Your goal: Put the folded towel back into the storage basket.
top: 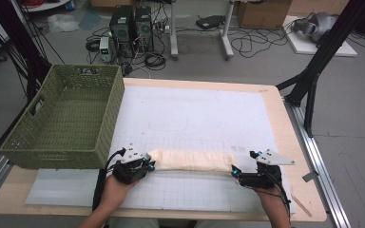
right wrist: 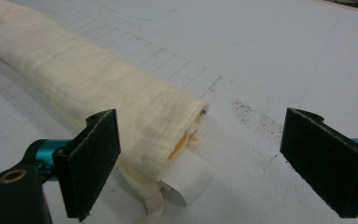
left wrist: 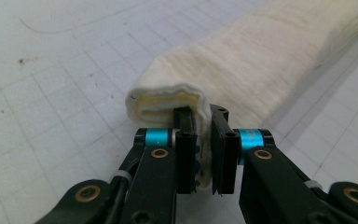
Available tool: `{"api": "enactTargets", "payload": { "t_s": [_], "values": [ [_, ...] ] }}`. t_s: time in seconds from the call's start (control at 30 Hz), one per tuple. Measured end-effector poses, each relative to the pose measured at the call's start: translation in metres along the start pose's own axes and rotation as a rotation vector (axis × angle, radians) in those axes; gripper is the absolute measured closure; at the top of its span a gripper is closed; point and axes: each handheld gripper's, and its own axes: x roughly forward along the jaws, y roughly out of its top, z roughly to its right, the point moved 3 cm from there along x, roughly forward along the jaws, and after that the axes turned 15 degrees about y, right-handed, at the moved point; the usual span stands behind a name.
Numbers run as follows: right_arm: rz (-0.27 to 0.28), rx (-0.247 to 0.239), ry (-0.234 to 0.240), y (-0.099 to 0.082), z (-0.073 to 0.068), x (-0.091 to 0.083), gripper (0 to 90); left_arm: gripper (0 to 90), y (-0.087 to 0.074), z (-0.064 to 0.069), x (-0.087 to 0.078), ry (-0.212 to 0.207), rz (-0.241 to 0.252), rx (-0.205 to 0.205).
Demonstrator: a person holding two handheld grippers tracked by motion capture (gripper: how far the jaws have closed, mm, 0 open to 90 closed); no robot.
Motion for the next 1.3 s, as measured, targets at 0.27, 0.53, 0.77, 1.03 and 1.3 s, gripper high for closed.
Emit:
{"api": "enactTargets", "payload": {
  "t_s": [0.27,0.53,0.77,1.03,1.3],
  "values": [
    [-0.009,0.050,-0.013,-0.003,0.004,0.001,11.3,81.6,0.009,-0.011,-0.010,-0.040,0.075,-0.101],
    [-0.049,0.051,0.008,-0.003,-0.003,0.015,25.0,81.4,0.008,-0.012,-0.009,-0.038,0.072,-0.102],
    [-0.066,0.067,0.008,-0.006,-0.006,0.024,40.7,81.1,0.007,-0.014,-0.008,-0.034,0.066,-0.103],
    [-0.124,0.080,0.077,-0.013,-0.009,0.031,43.3,80.7,0.005,-0.016,-0.006,-0.027,0.055,-0.104],
    [-0.134,0.076,0.138,-0.013,-0.014,0.034,55.7,80.8,0.004,-0.016,-0.004,-0.025,0.047,-0.093]
  ]
}}
